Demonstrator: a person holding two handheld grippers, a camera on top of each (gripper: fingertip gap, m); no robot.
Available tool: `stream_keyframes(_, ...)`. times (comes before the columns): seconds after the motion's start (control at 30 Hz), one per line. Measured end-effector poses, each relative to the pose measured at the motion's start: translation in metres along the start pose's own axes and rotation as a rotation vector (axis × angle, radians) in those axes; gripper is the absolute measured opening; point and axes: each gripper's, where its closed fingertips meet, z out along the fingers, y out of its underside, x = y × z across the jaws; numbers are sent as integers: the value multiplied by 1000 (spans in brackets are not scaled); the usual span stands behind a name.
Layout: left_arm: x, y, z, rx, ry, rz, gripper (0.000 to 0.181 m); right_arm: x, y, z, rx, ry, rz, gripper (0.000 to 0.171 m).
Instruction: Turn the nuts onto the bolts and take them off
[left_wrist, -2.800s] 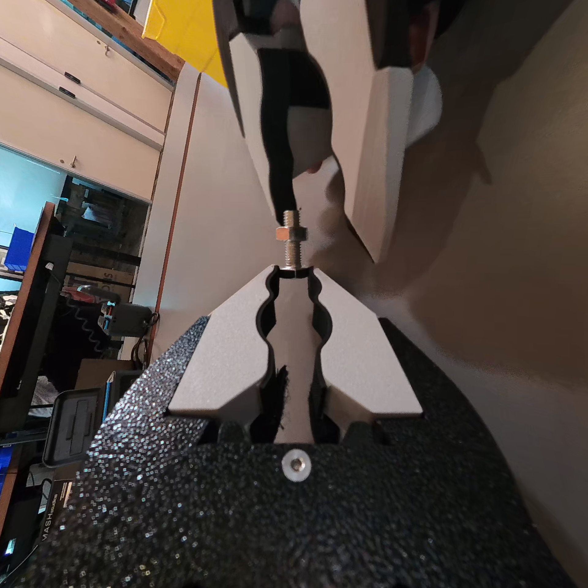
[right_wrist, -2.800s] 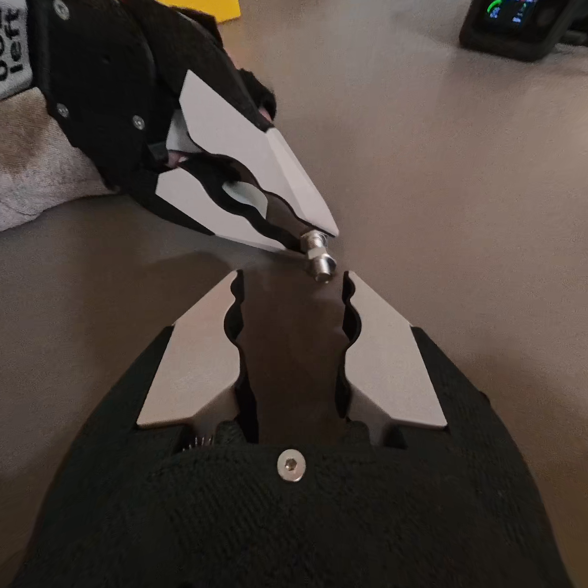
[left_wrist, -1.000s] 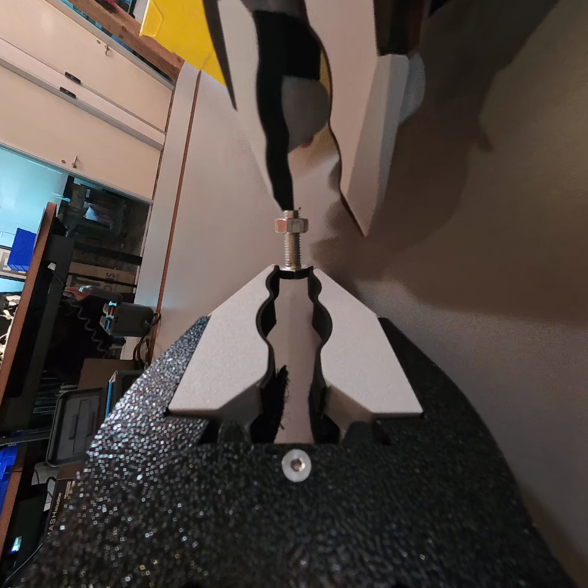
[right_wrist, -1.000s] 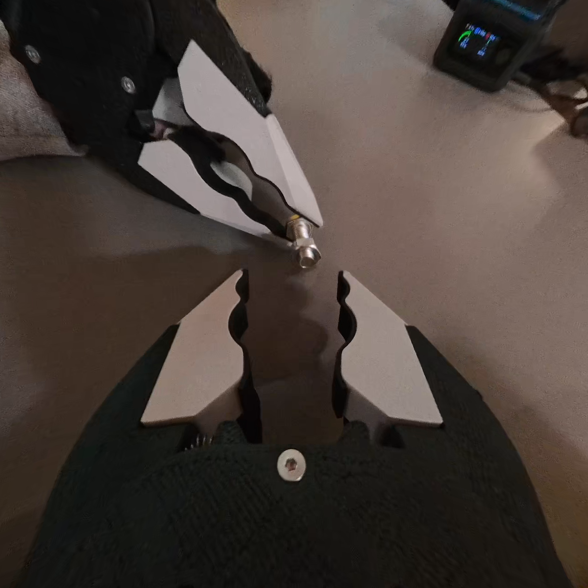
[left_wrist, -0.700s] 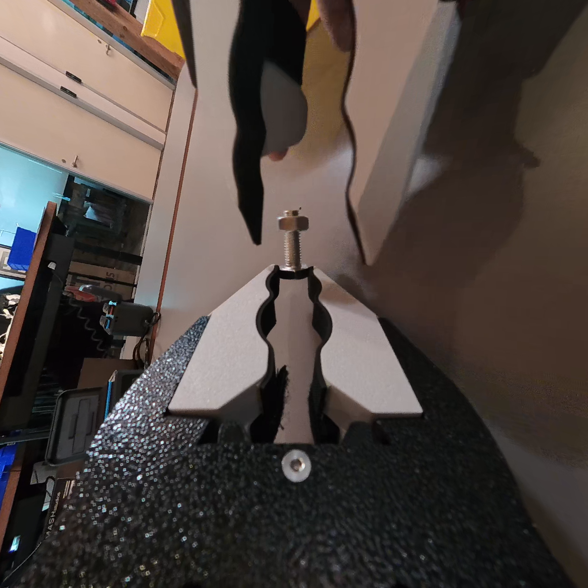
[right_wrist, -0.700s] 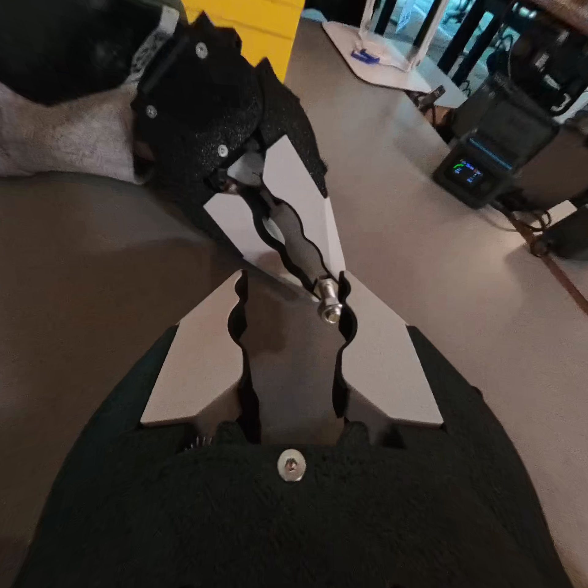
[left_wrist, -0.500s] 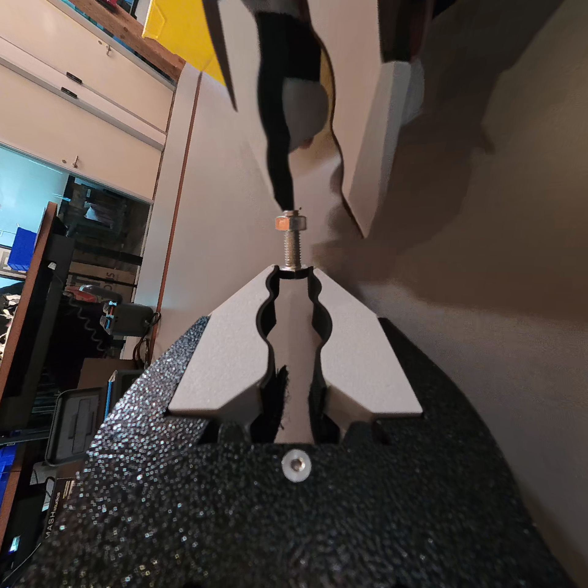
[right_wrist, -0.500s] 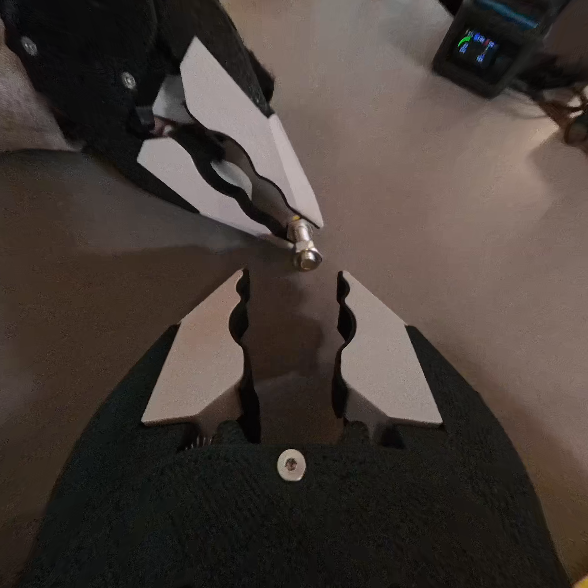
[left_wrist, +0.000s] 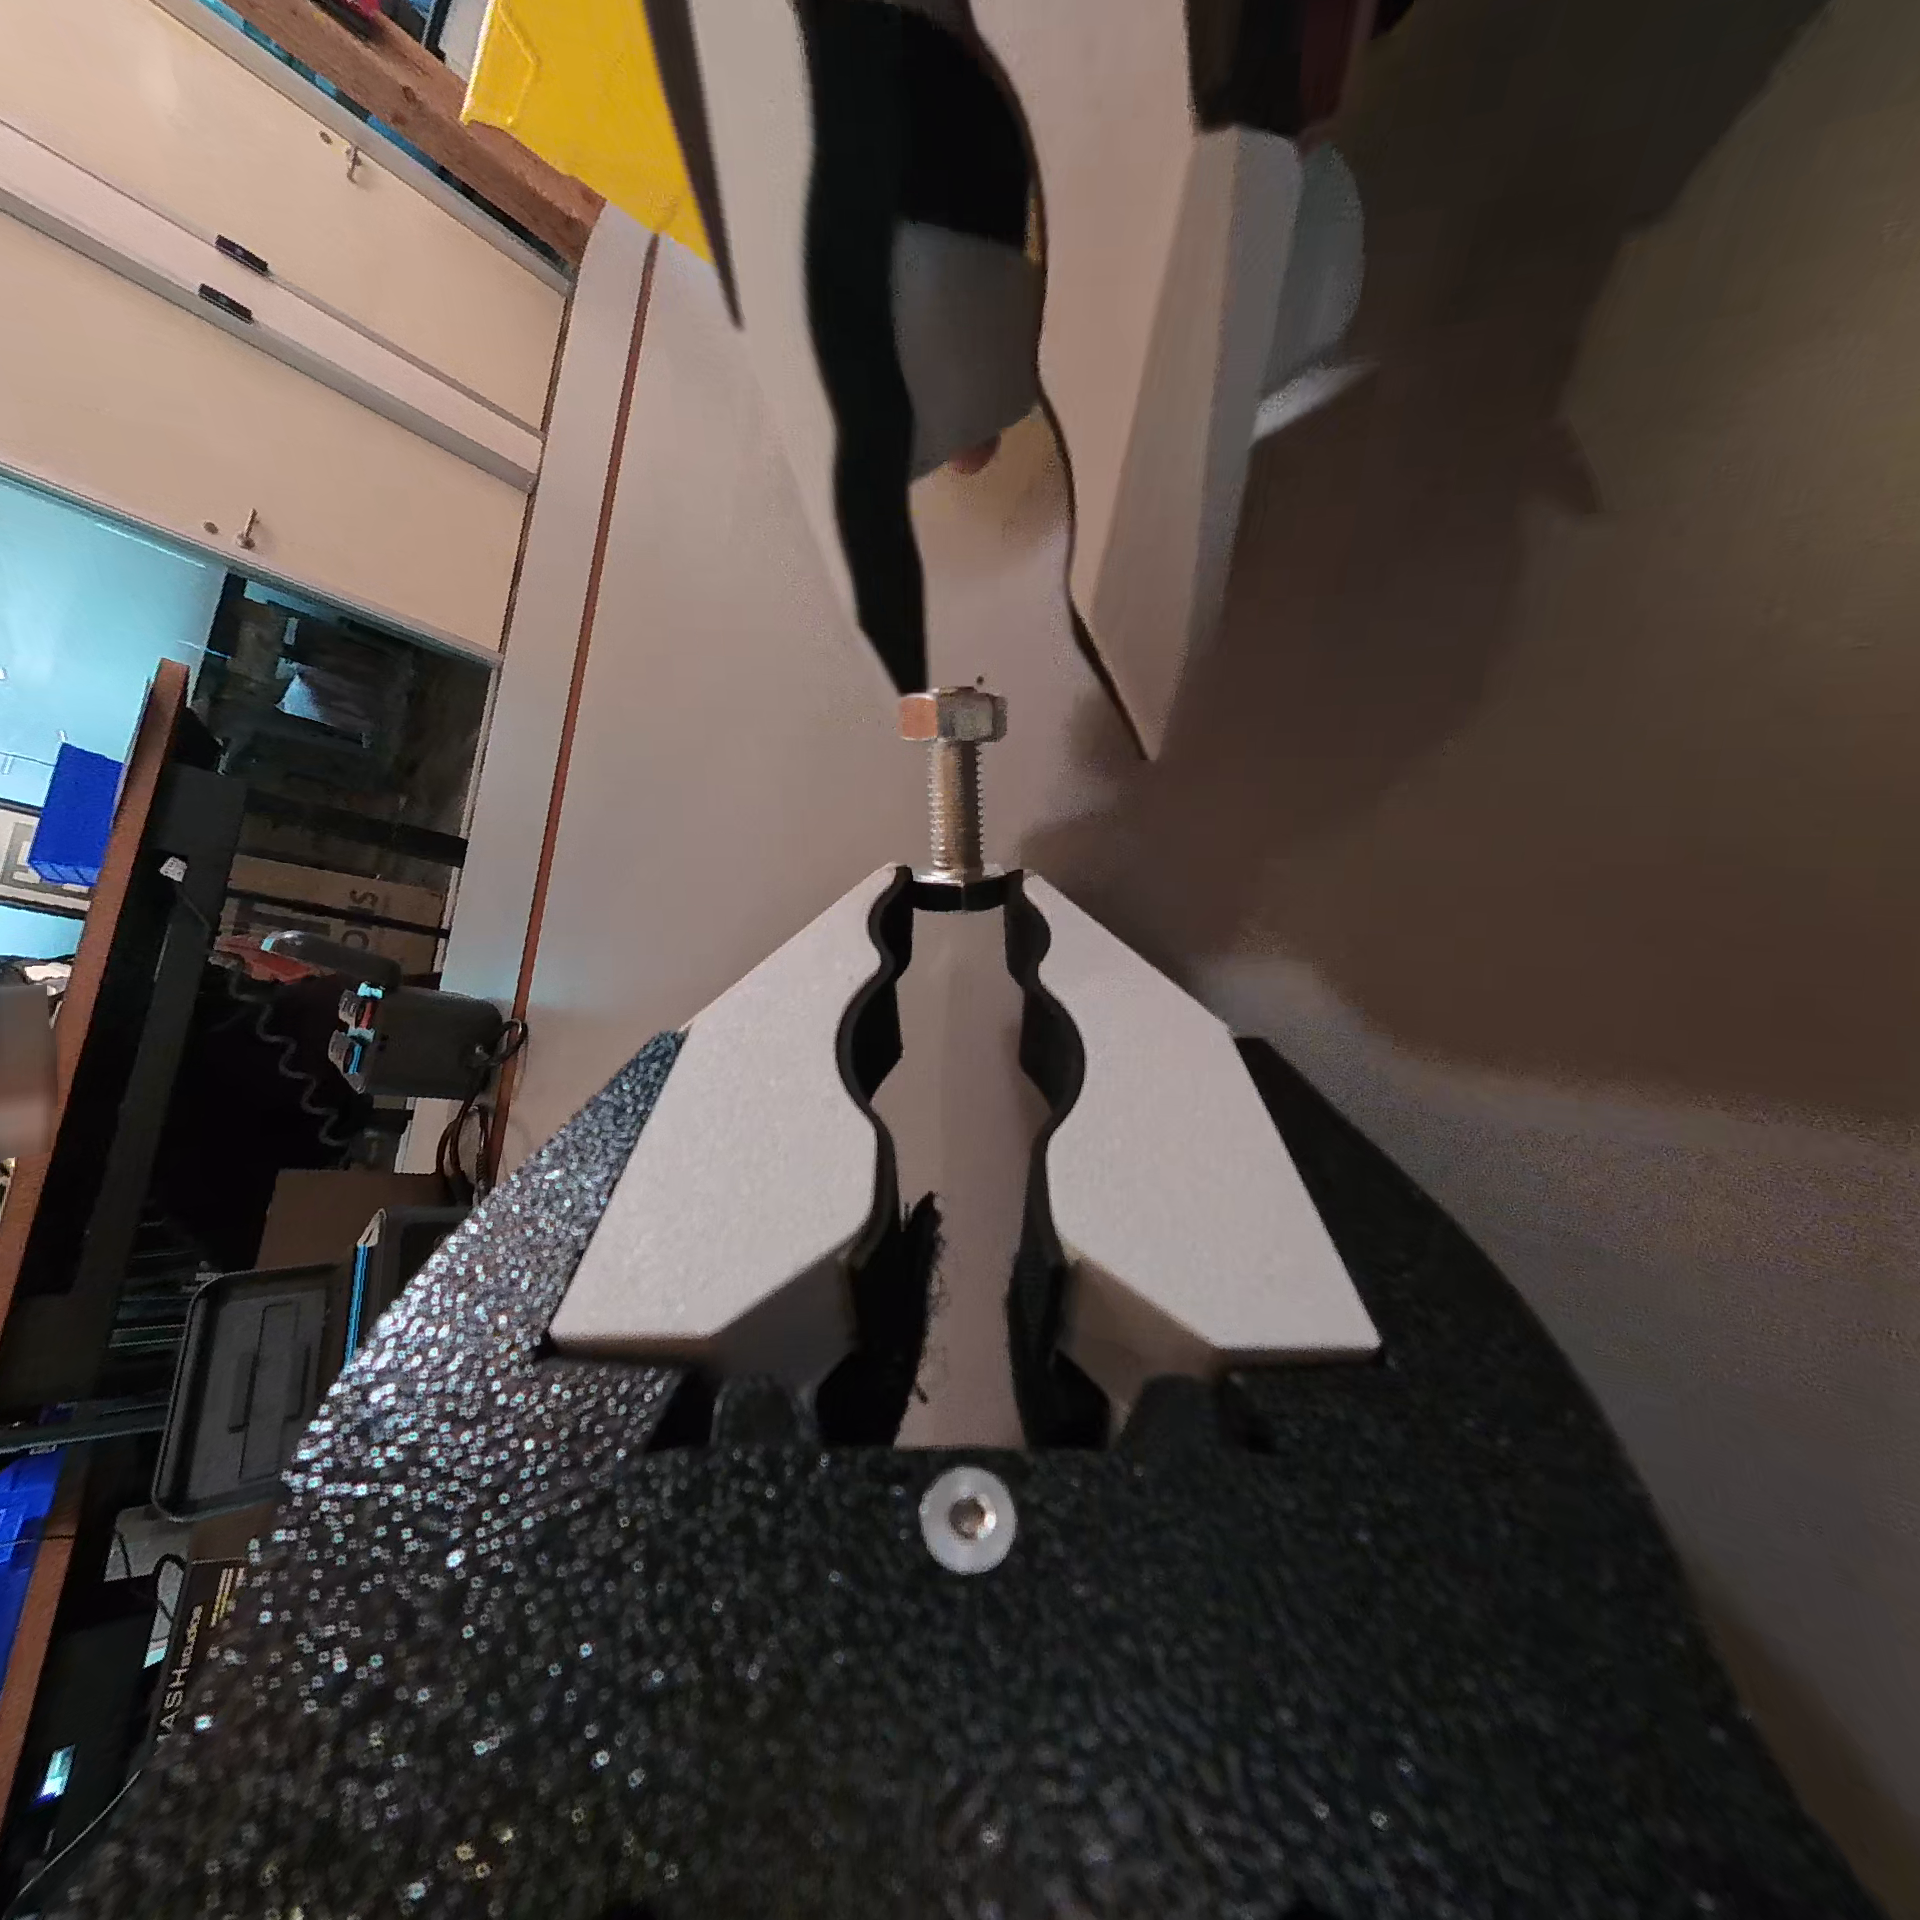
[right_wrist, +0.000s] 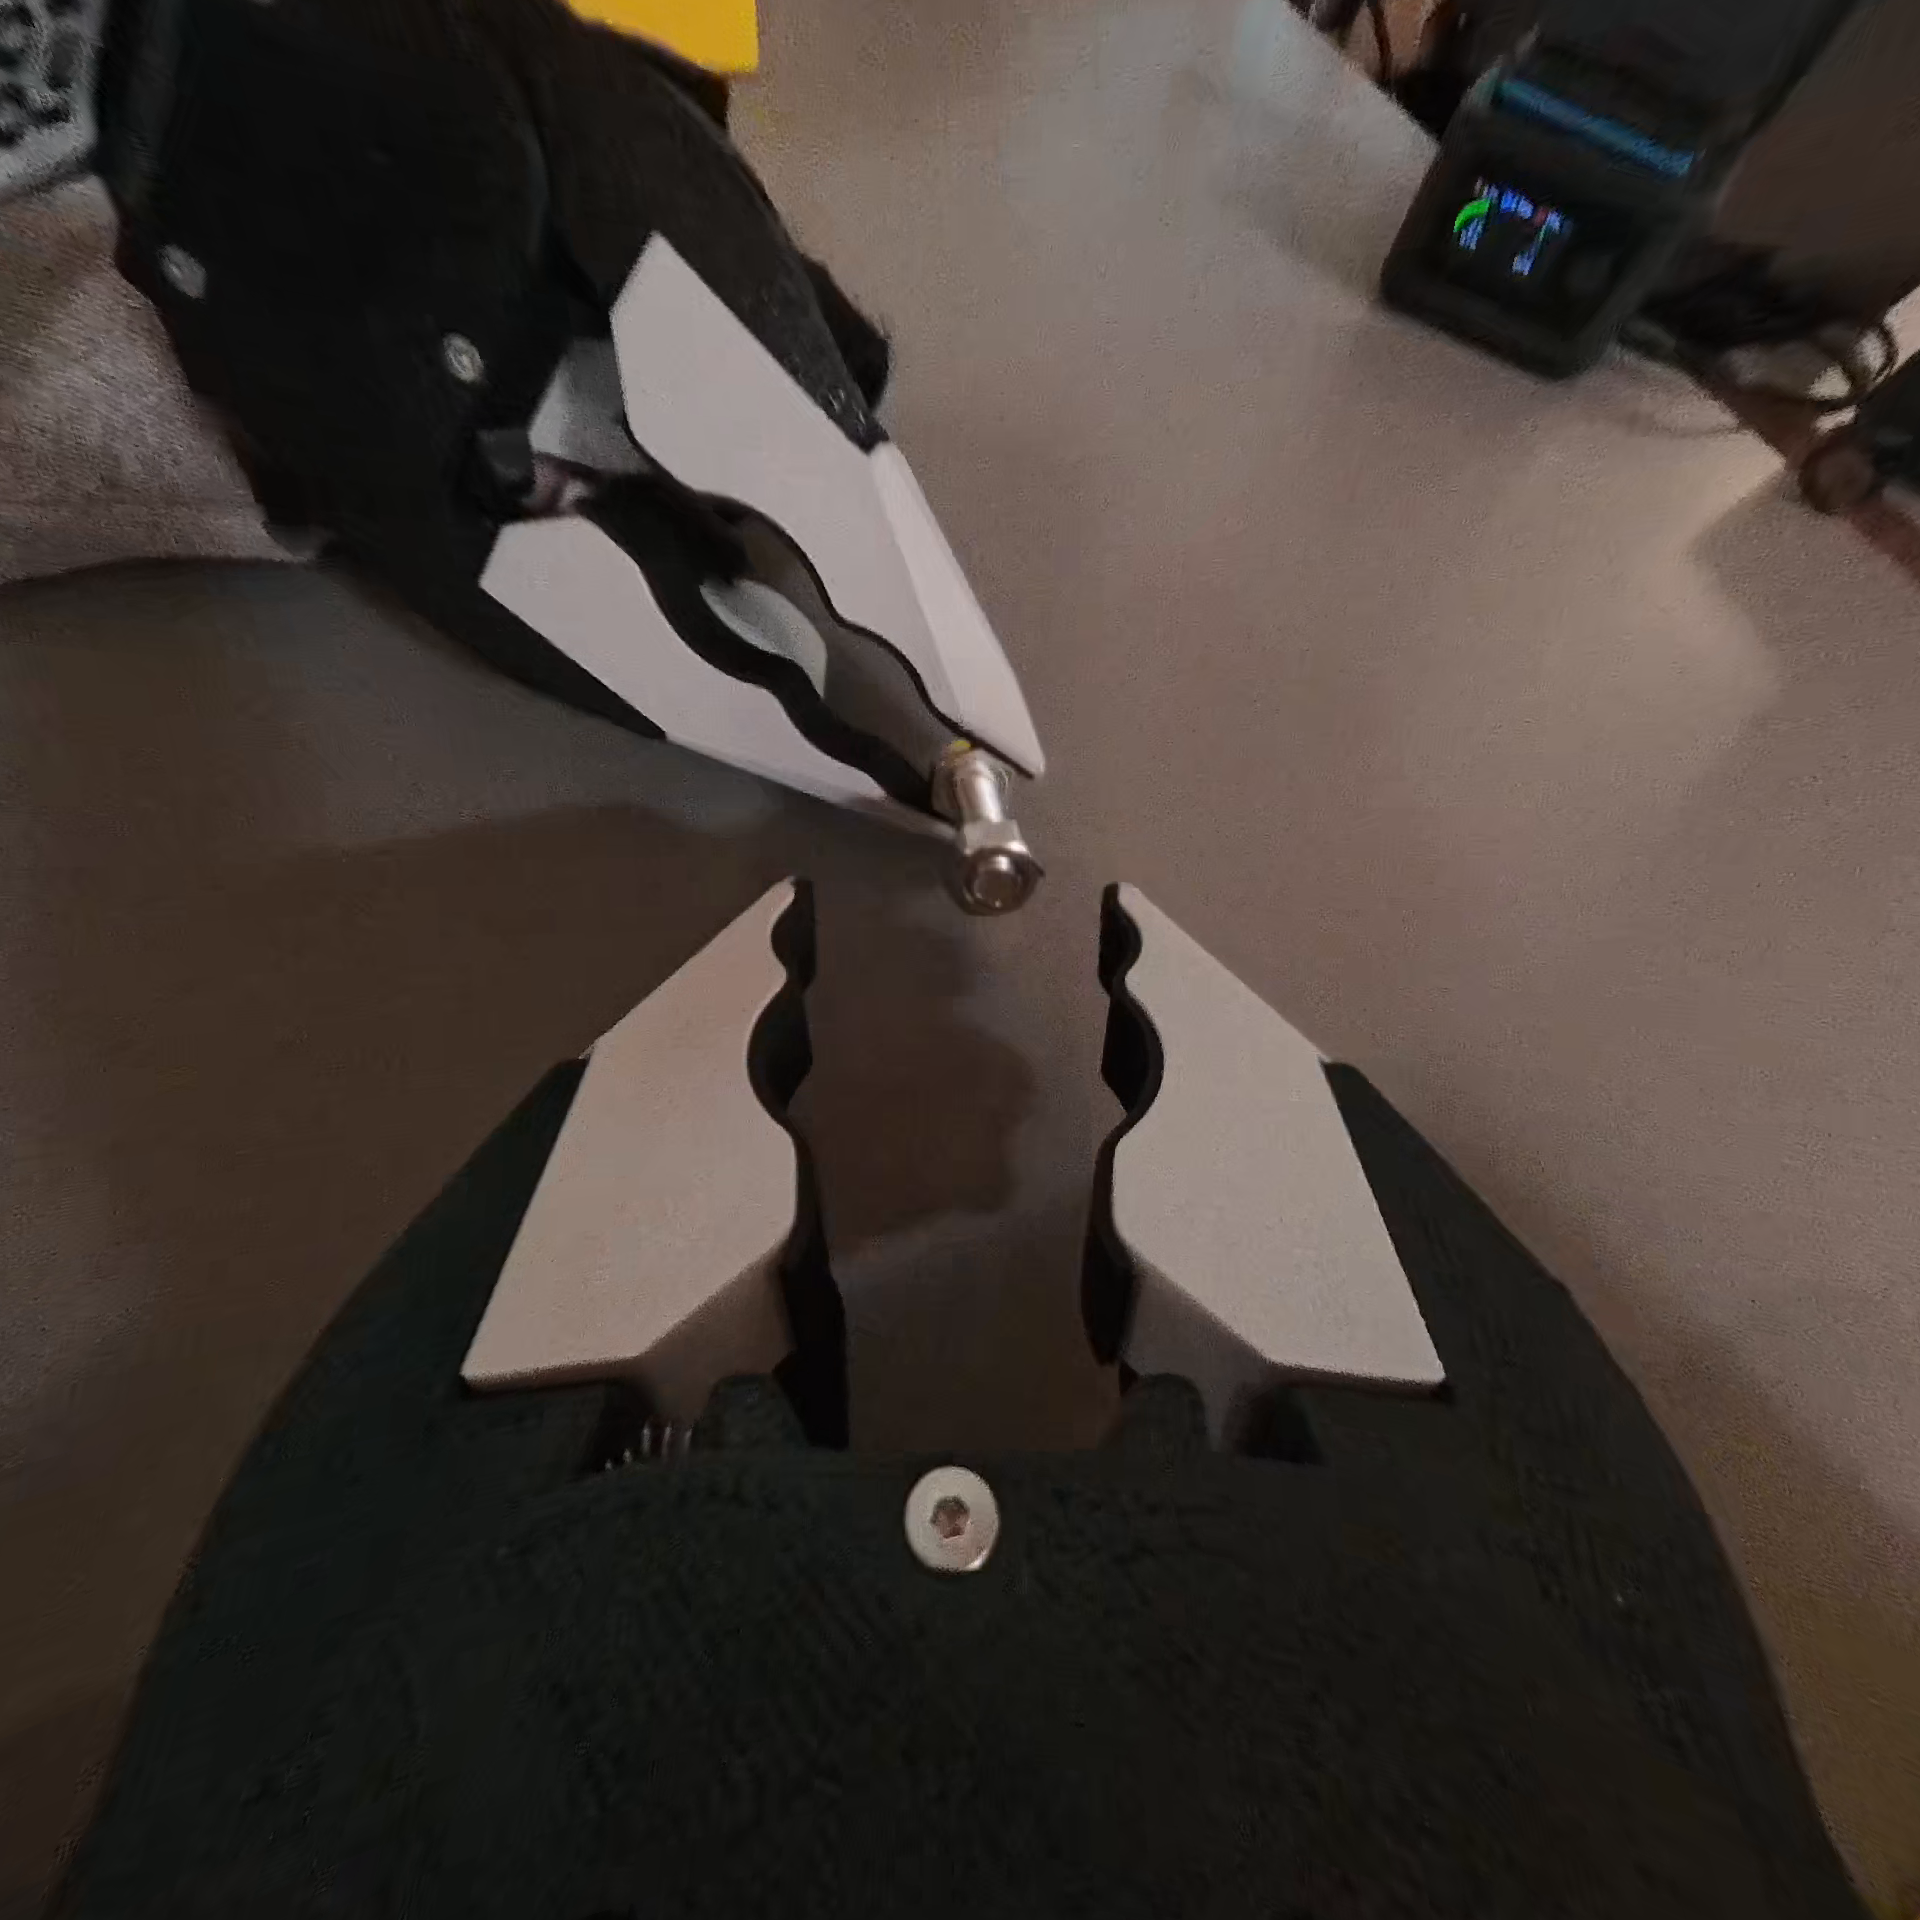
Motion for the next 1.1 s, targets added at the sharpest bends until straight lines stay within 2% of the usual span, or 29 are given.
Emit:
stream_keyframes(0.03, 0, 0, 0, 0, 0, -1, 16, -1, 6, 2, -30, -16, 24, 54)
stream_keyframes(0.13, 0, 0, 0, -1, 1, -1, 16, -11, 10, 9, -57, -71, 34, 53)
stream_keyframes(0.2, 0, 0, 0, 2, 2, -4, 16, -12, 2, 11, -26, -46, -27, 59)
stream_keyframes(0.27, 0, 0, 0, -1, 1, 1, 16, -22, -20, 7, 99, -56, -136, 63)
stream_keyframes(0.33, 0, 0, 0, -1, 1, -1, 16, -27, -38, 0, 200, -49, -165, 58)
stream_keyframes(0.53, 0, 0, 0, -2, 1, 1, 16, 2, 5, 2, -38, -4, 28, 55)
stream_keyframes(0.67, 0, 0, 0, -2, 0, 1, 16, -10, 6, 9, -50, -57, 18, 54)
stream_keyframes(0.73, 0, 0, 0, 1, 1, 1, 15, -15, -8, 10, 20, -40, -66, 63)
stream_keyframes(0.83, 0, 0, 0, -1, 1, 1, 16, -28, -38, 0, 205, -18, -224, 57)
stream_keyframes(0.97, 1, 0, 0, -3, 0, 5, 16, -5, -15, -2, 55, 20, -66, 57)
stream_keyframes(1.1, 1, 0, 0, -2, 1, 1, 15, -8, 11, 1, -70, -51, 44, 53)
